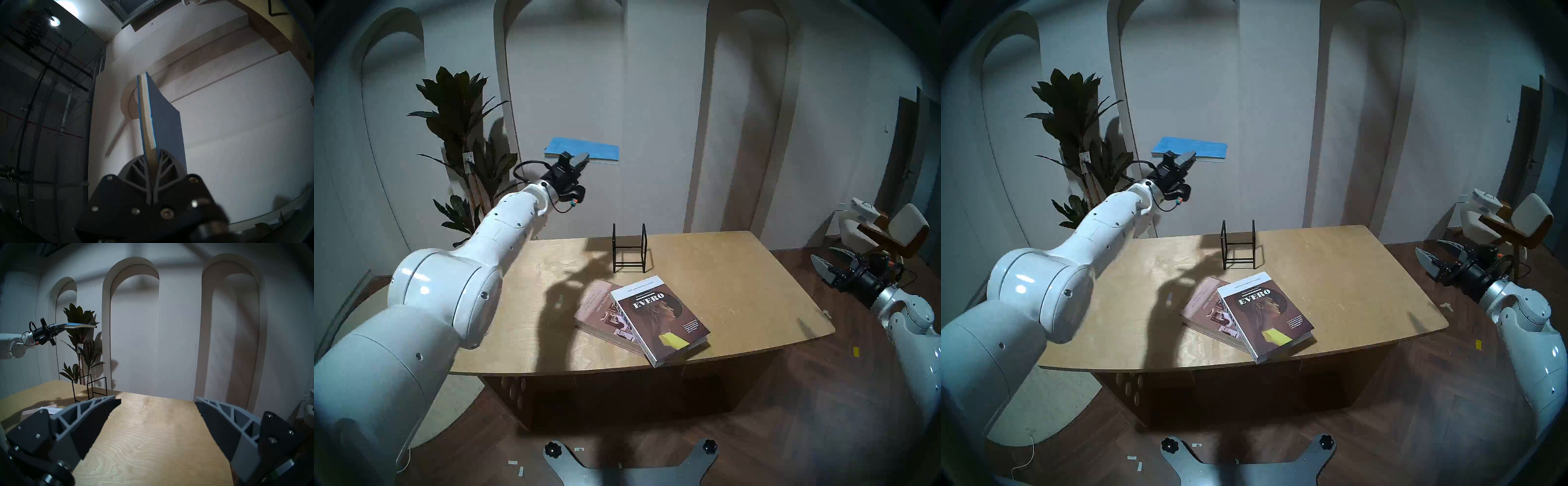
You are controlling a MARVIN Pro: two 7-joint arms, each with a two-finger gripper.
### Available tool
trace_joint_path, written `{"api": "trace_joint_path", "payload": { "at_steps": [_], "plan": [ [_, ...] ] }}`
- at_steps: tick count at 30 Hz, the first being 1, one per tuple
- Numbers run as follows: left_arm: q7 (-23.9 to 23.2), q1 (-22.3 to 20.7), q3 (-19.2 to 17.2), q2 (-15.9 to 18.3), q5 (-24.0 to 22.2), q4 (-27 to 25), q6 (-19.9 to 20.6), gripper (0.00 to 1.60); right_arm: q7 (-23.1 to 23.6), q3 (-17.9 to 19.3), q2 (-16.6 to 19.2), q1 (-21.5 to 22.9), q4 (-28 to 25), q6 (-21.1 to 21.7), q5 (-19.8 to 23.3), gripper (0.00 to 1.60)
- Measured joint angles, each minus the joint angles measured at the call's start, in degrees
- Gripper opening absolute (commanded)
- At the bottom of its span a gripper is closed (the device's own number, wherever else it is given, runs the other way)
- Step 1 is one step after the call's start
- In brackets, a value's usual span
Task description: Stack the books into one stack
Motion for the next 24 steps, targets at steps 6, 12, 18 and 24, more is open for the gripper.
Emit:
{"api": "trace_joint_path", "payload": {
  "at_steps": [6, 12, 18, 24],
  "plan": [
    [2.1, 1.6, -1.2, 4.3, -0.6, -1.4, -3.1, 0.0, 0.0, 0.0, 0.0, 0.0, 0.0, 0.0, 0.0, 1.6],
    [4.4, 3.3, -1.5, 8.2, -0.7, -3.7, -7.6, 0.0, 0.0, 0.0, 0.0, 0.0, 0.0, 0.0, 0.0, 1.6],
    [6.6, 5.0, -1.3, 11.4, -0.5, -7.2, -12.3, 0.0, 0.0, 0.0, 0.0, 0.0, 0.0, 0.0, 0.0, 1.6],
    [7.6, 6.9, -1.0, 13.9, -0.5, -11.4, -18.1, 0.0, 0.0, 0.0, 0.0, 0.0, 0.0, 0.0, 0.0, 1.6]
  ]
}}
